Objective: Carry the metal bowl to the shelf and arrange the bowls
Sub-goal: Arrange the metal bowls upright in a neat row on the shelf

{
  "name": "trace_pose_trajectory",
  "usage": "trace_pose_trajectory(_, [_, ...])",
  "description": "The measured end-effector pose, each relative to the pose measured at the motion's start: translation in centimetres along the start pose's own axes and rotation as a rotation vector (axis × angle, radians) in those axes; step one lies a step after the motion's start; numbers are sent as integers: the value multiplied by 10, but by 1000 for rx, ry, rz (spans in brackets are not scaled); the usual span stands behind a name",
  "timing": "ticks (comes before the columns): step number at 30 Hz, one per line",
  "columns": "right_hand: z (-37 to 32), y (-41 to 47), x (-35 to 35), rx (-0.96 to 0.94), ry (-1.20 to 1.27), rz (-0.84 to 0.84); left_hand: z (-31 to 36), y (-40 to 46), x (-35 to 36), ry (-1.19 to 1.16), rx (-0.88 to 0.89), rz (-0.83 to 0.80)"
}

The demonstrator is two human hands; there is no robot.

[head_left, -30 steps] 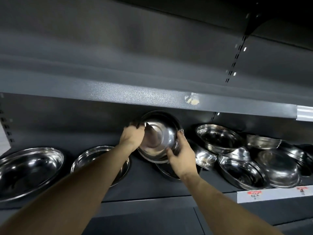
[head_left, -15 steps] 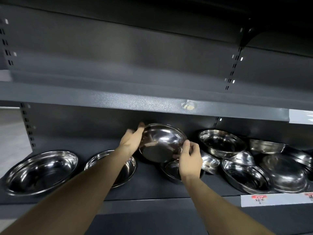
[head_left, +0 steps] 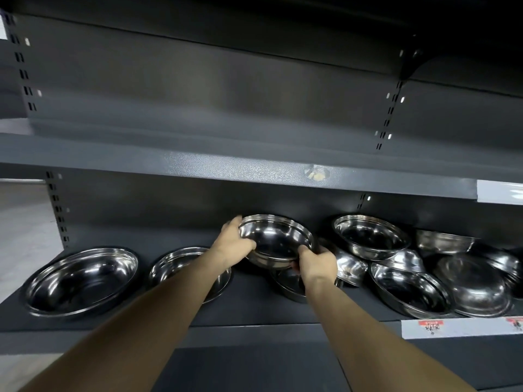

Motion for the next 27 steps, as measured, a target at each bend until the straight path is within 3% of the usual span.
trace_pose_trajectory(10, [0,5,-11,-39,4,-21,-6,-6,-30,238,22,35])
trace_pose_trajectory(17, [-5,-14,19,-64,-10,-109,-21,-21,-111,715,-37,152])
trace_pose_trajectory(27, [24,-58,105,-17,-97,-359,-67,-66,-183,795,-210,202])
Point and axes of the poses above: each hand's wrist, its own y-axis towards the middle knuckle, its own x-axis out of the palm, z = x × y, the point moved 2 cm from there along y, towards the middle knuckle, and after that the axes turned 3 degrees about x, right-handed, at the moved point
